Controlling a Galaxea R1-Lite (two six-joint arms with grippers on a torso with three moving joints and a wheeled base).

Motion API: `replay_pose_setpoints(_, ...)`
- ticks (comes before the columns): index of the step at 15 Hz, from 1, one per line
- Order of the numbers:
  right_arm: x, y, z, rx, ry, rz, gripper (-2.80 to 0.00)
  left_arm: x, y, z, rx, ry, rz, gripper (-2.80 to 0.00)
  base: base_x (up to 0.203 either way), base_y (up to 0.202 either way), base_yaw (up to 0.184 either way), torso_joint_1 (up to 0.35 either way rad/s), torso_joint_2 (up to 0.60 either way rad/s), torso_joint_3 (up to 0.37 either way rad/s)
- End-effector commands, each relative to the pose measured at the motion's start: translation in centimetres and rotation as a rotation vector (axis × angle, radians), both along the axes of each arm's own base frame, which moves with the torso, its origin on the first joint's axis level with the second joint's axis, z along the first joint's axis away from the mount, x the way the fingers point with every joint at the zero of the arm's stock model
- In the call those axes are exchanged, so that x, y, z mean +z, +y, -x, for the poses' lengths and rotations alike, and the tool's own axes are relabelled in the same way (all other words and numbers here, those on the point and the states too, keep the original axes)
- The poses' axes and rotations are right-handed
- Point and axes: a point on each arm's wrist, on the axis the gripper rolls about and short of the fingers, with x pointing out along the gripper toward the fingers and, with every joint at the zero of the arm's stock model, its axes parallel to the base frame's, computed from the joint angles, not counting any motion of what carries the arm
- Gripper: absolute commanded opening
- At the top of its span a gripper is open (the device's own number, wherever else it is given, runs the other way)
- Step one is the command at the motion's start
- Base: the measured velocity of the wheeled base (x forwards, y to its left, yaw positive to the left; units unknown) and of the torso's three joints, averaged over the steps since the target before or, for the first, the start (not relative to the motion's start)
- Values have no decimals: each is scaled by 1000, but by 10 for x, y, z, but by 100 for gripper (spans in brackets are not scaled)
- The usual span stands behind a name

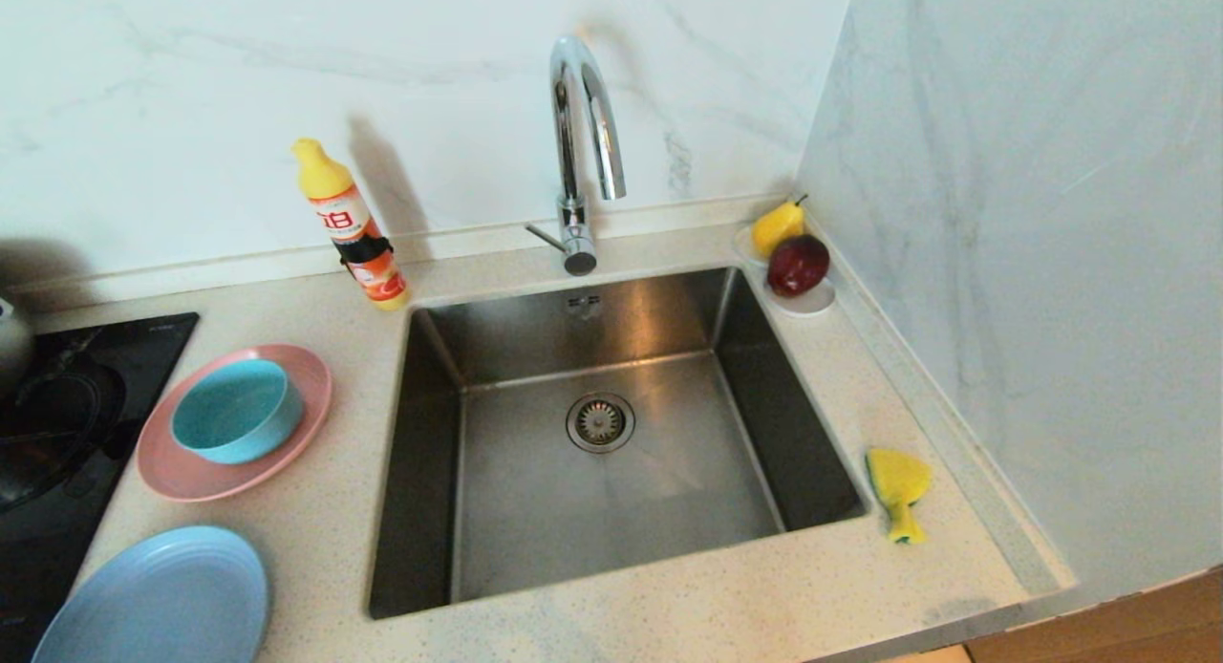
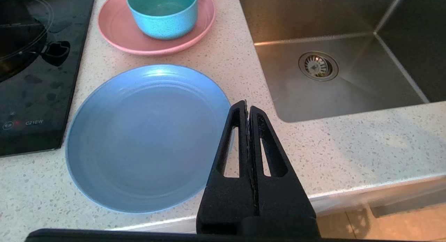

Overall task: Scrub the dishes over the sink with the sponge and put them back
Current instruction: Grab the dish soap

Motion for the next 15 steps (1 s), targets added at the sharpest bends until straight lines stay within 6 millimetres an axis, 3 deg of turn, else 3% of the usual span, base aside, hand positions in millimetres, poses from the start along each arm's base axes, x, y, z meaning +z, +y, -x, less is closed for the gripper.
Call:
replay_pose_setpoints(1, 0, 0, 0, 1, -1, 0, -280, -5, 0, -1, 0, 18, 4, -280, 0, 0, 0, 0, 0, 0)
replay_pose_setpoints(7, 0, 0, 0, 1, -1, 0, -280, 0, 0, 0, 8, 2, 3, -280, 0, 0, 0, 0, 0, 0)
replay_pose_setpoints(11, 0, 0, 0, 1, -1, 0, -280, 67, 1, 5, 55, -61, 6, -280, 0, 0, 0, 0, 0, 0)
replay_pose_setpoints(15, 0, 0, 0, 1, -1, 0, -280, 138, 2, -28, 85, 0, 24, -280, 0, 0, 0, 0, 0, 0)
